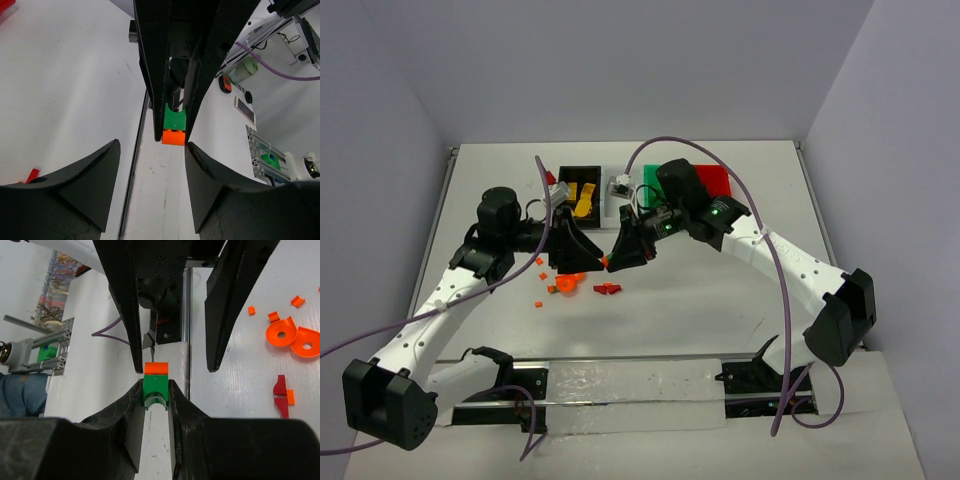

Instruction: Sort the legos into containers by color

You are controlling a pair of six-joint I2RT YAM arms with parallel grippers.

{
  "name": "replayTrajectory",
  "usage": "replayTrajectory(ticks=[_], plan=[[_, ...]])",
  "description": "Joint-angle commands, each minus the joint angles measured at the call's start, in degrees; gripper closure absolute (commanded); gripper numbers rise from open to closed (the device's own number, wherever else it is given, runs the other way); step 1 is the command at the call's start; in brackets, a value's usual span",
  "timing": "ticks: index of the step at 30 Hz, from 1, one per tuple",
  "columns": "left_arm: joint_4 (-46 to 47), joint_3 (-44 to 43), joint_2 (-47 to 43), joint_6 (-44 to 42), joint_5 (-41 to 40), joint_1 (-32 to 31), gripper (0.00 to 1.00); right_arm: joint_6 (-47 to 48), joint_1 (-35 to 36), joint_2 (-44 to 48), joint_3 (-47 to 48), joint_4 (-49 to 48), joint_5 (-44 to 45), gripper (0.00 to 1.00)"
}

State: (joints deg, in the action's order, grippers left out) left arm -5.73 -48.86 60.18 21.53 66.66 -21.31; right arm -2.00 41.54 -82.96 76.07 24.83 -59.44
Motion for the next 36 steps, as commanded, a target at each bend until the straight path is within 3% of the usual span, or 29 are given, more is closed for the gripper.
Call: replayTrajectory(ticks=[1,16,32,36], plan=[[-0.5,-2.37,0.35,-1.83,-0.77,-0.99,0.38,0.68,0.73,1.04,2.68,-0.15,-0.6,1.0],[0.57,-2.56,0.64,-1.66,1.3,-2.07,0.51,1.3,1.34,0.69,2.15,0.41,0.47,1.0],[4.12,-2.21,0.55,1.66,4.54,-2.69,0.53,1.38,1.35,0.52,1.45,1.01,1.7,1.0],[3.62,-2.45,0.65,1.22,4.71,-2.86,0.59,1.31,1.43,0.35,1.45,1.01,2.29,1.0]])
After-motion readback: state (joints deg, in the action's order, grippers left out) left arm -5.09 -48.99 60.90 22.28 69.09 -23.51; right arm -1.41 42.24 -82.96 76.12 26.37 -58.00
